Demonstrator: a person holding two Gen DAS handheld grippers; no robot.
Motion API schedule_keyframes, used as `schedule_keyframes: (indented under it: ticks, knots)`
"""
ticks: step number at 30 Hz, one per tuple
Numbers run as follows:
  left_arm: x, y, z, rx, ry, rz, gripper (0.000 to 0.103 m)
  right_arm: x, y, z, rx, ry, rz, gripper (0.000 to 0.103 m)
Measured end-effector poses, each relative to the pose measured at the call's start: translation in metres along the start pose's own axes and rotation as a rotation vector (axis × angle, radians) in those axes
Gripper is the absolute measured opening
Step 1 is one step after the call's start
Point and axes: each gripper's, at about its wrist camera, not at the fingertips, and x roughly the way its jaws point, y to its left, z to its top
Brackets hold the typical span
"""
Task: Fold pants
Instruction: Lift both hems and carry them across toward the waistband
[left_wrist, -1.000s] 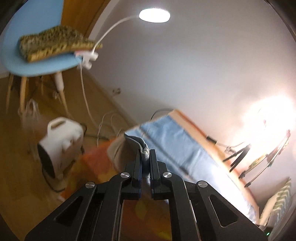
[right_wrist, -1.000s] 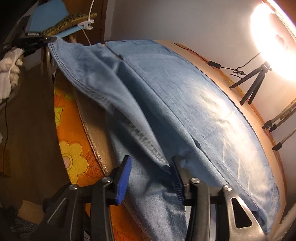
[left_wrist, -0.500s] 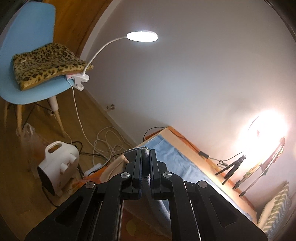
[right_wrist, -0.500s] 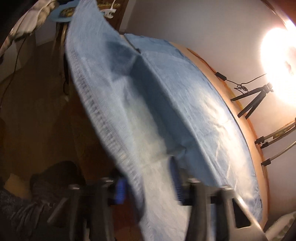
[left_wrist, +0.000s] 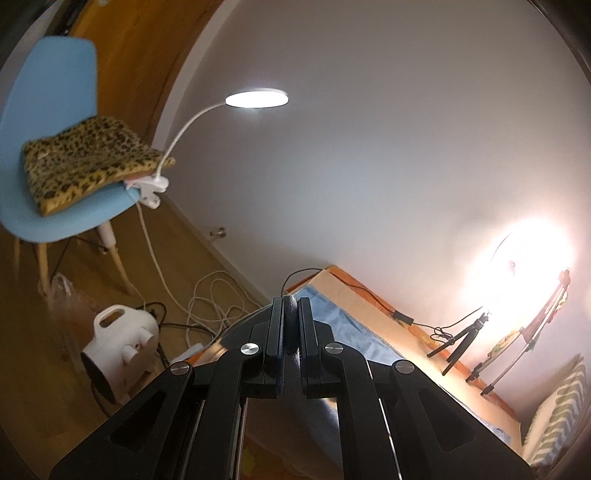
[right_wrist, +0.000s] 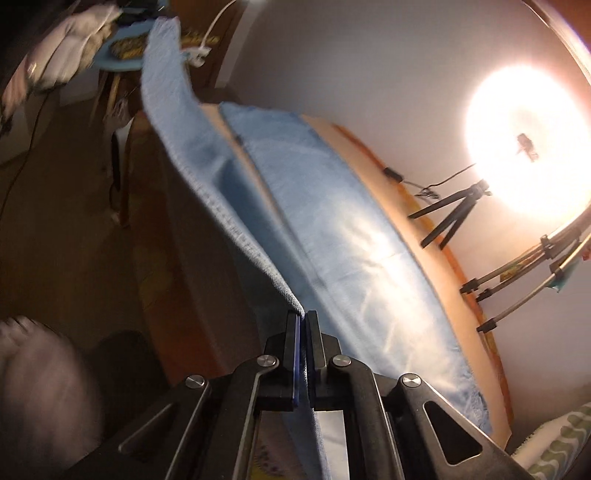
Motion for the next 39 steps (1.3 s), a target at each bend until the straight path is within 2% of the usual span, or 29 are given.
schedule_keyframes:
  ticks: [4,8,13,18,23,28,36,38,39]
  knots:
    - [0.019,-0.016,0.014,0.036,-0.006,0.012,0.005,0.008,-0.038,0.018,0.011,-0.001,-0.032,0.000]
    - [0.061,-0.038,0.028,0.052,0.004,0.019,0.005,0.036,-0.080,0.041,0.001,0.020,-0.052,0.000]
    - [0.128,-0.074,0.031,0.113,0.034,0.044,0.005,0.095,-0.118,0.063,-0.019,0.085,-0.041,0.000]
    - [0.197,-0.092,0.024,0.139,0.096,0.064,0.005,0.162,-0.148,0.068,-0.023,0.154,-0.032,0.000]
    - [0.260,-0.103,0.014,0.197,0.148,0.120,0.005,0.213,-0.164,0.063,-0.004,0.197,-0.004,0.000]
    - [0.308,-0.112,0.003,0.267,0.172,0.188,0.005,0.254,-0.171,0.069,-0.024,0.215,-0.023,0.000]
    - [0.366,-0.114,-0.008,0.328,0.221,0.256,0.005,0.281,-0.169,0.067,-0.024,0.232,-0.020,0.000]
    - [0.372,-0.112,-0.009,0.324,0.252,0.245,0.007,0.282,-0.170,0.066,-0.016,0.226,-0.021,0.000]
    - [0.374,-0.111,-0.007,0.320,0.276,0.242,0.014,0.282,-0.172,0.066,-0.008,0.226,-0.018,0.000]
